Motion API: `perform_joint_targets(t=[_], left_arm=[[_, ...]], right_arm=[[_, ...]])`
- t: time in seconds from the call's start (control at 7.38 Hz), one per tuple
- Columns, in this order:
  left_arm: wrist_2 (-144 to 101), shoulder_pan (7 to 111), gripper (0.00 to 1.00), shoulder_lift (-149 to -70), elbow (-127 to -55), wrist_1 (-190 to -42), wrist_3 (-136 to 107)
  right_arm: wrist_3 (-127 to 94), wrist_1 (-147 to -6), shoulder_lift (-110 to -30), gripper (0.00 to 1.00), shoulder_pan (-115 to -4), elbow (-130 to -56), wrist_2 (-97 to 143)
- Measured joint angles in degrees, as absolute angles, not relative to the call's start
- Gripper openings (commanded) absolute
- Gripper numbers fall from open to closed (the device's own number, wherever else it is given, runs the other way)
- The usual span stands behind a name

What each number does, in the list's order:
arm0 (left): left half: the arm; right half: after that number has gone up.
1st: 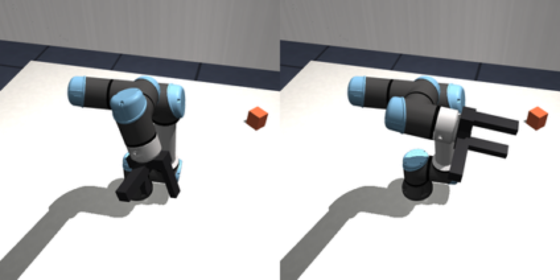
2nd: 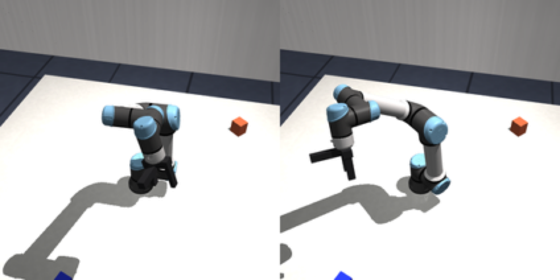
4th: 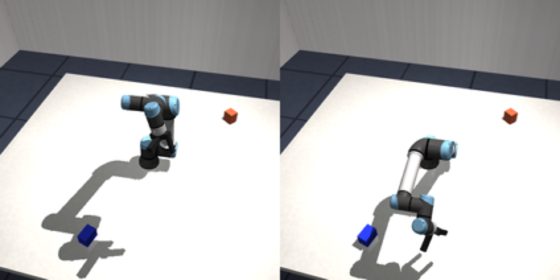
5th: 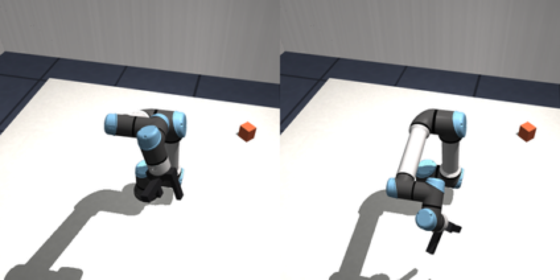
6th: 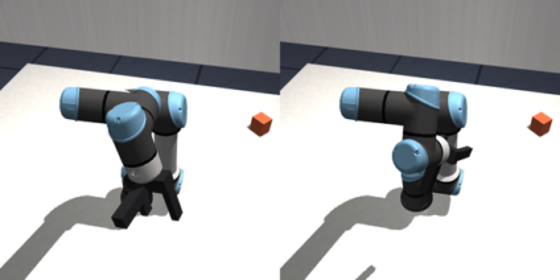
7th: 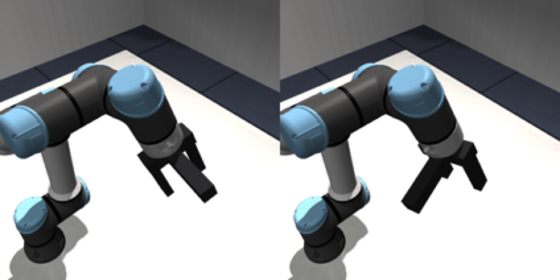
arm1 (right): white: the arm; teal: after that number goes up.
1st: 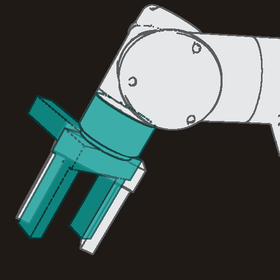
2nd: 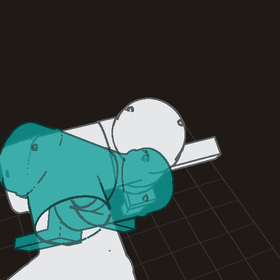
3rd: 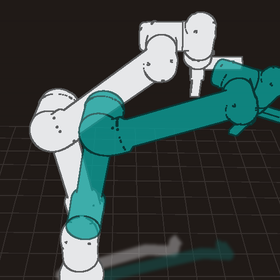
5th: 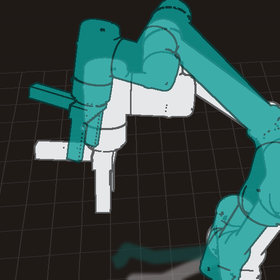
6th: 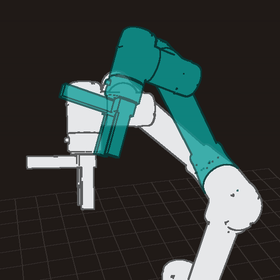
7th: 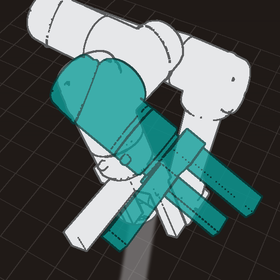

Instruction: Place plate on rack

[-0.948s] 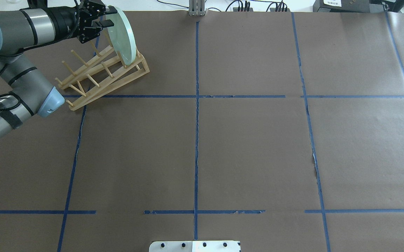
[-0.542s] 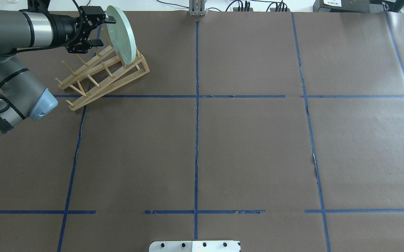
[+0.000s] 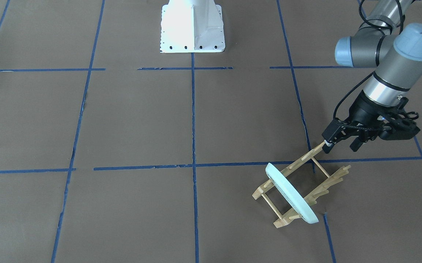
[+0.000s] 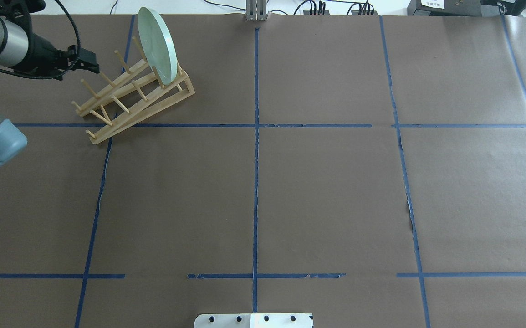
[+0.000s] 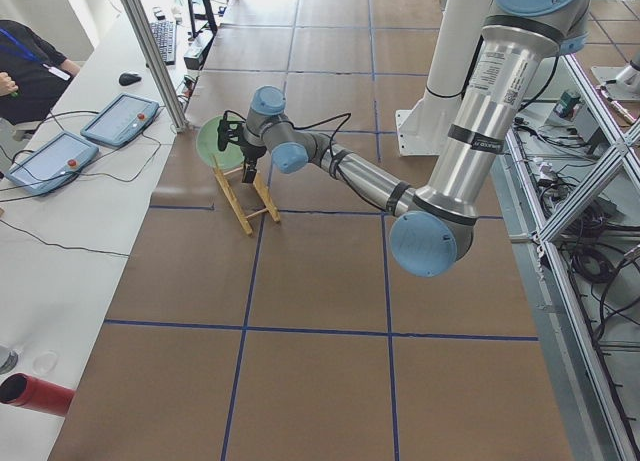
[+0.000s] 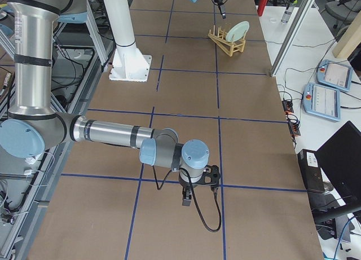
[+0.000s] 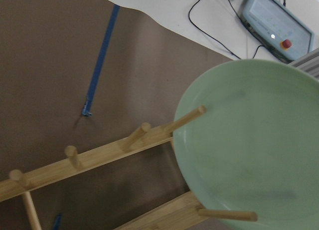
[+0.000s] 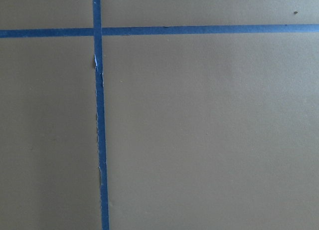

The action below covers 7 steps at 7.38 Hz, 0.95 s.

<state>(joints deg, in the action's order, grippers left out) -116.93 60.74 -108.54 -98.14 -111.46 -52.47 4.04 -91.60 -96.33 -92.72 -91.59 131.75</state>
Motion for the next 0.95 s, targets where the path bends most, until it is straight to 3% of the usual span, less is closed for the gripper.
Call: perform_joint_targets(t=[0.54,0.95], left_arm=[[-123.9,80.0,1.0,-103.2,-100.4,-86.9,-2.6],[-134.0,90.7,1.0,-93.4,-97.3,-84.8,9.1]], right_arm=[[4.0,-91.6,-96.3,1.0,-92.7,-91.6,131.7],[4.0,-91.6,-96.3,1.0,-92.7,-91.6,131.7]])
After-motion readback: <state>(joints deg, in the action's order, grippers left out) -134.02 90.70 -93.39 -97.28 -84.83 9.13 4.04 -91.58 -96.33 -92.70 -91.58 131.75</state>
